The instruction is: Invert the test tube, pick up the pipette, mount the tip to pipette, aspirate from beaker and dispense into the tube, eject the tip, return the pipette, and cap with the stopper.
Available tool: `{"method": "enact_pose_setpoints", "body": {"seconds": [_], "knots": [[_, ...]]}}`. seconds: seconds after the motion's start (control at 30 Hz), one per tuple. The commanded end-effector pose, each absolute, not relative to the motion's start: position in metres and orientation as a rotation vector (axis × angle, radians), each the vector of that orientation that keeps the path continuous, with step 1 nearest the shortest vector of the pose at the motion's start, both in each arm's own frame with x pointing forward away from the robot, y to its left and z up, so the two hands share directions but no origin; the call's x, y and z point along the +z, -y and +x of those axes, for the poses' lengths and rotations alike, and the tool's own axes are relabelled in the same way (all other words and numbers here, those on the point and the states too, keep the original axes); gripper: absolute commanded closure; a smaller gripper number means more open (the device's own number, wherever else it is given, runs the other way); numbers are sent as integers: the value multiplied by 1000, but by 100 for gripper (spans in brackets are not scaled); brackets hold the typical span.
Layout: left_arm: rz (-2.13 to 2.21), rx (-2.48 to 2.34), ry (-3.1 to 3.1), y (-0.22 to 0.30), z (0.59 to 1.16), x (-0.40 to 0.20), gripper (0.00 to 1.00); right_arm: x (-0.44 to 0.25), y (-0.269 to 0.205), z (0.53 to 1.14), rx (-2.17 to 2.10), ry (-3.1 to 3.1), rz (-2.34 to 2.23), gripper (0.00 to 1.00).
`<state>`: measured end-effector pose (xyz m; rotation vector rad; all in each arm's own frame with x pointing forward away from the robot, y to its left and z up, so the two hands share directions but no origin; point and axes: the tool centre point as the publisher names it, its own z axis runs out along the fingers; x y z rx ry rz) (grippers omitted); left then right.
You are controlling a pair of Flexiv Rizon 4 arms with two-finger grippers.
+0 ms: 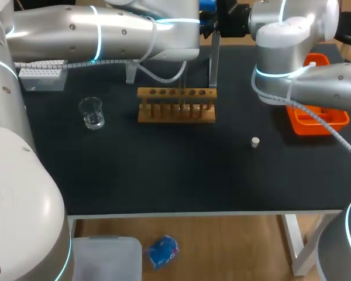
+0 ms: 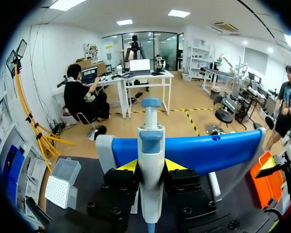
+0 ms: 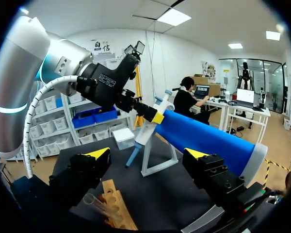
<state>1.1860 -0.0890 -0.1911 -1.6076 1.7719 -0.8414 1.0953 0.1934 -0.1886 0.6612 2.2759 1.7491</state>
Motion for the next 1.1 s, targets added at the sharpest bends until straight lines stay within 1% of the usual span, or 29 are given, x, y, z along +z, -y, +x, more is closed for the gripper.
{"method": "enact_pose_setpoints", "body": {"seconds": [0.03, 1.1], "knots": [[-1614, -837, -1779, 89, 1189, -191, 100, -189, -193, 1096, 1749, -2278, 661, 0], [-1659, -796, -1843, 93, 1191, -211, 100, -189, -193, 1096, 1749, -2278, 661, 0]]}}
